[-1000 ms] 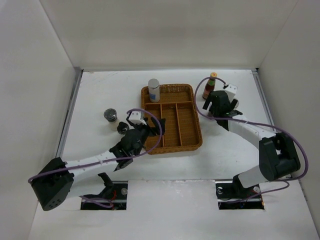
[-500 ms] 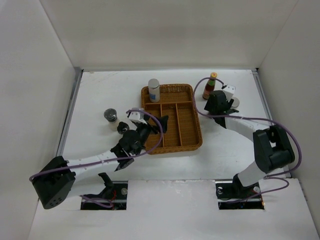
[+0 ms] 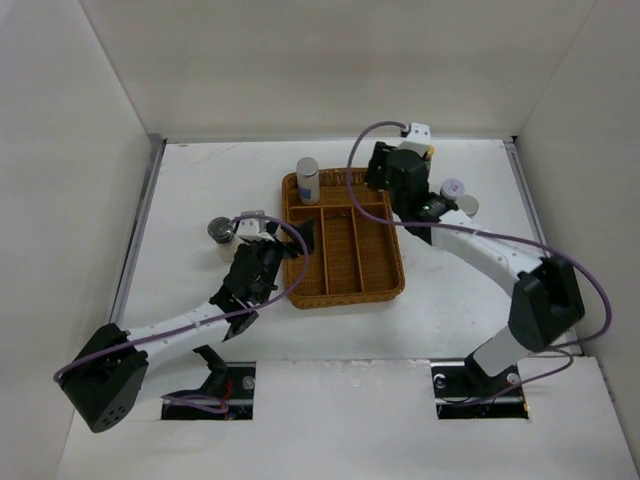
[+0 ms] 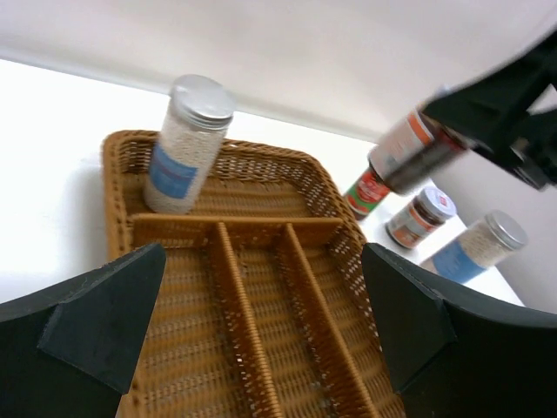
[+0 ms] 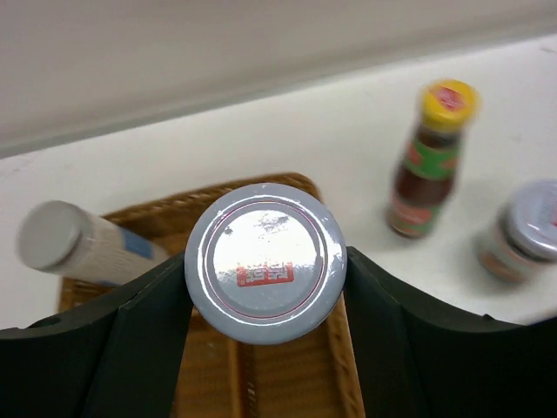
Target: Organize the condiment bottles
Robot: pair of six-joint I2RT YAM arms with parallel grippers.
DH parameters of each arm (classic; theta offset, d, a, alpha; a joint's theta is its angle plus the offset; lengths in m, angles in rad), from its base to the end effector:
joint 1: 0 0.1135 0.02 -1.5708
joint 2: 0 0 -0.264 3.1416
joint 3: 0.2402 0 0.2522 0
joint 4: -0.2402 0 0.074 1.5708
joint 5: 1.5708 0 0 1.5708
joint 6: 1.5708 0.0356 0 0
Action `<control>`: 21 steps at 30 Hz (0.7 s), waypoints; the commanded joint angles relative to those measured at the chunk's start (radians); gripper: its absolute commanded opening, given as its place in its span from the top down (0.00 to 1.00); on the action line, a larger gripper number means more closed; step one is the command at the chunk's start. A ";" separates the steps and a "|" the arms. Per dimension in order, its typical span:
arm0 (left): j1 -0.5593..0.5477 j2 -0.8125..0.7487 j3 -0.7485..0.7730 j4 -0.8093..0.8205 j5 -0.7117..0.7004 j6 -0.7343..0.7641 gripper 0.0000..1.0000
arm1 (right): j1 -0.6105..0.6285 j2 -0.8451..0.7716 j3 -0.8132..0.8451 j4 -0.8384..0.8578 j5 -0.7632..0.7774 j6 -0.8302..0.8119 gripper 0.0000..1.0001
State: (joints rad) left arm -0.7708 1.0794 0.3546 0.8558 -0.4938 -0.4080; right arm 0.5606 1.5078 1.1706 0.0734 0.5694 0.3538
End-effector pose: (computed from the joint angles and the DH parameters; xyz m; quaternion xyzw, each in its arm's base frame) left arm 0.1718 -0.1433 0.2425 -0.0654 0.6620 -0.2713 0.6956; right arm 0.3107 0.1724 0.3254 0.0912 0.7756 0.0575 0.6220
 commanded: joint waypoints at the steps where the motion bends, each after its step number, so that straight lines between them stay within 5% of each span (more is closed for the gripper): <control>1: 0.028 -0.065 -0.031 0.043 -0.009 -0.006 0.00 | 0.023 0.133 0.127 0.126 -0.072 -0.013 0.55; 8: 0.048 -0.088 -0.051 0.040 -0.009 -0.011 0.00 | 0.051 0.397 0.380 0.069 -0.146 -0.012 0.54; 15: 0.049 -0.067 -0.051 0.049 -0.003 -0.012 0.00 | 0.089 0.532 0.466 -0.018 -0.152 -0.009 0.48; 21: 0.052 -0.059 -0.048 0.049 0.000 -0.014 0.00 | 0.097 0.514 0.402 -0.023 -0.146 0.023 0.18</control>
State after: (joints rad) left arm -0.7269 1.0191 0.3130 0.8566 -0.5003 -0.4114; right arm 0.6495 2.0857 1.5566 -0.0071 0.4187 0.3542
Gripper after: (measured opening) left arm 0.997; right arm 0.796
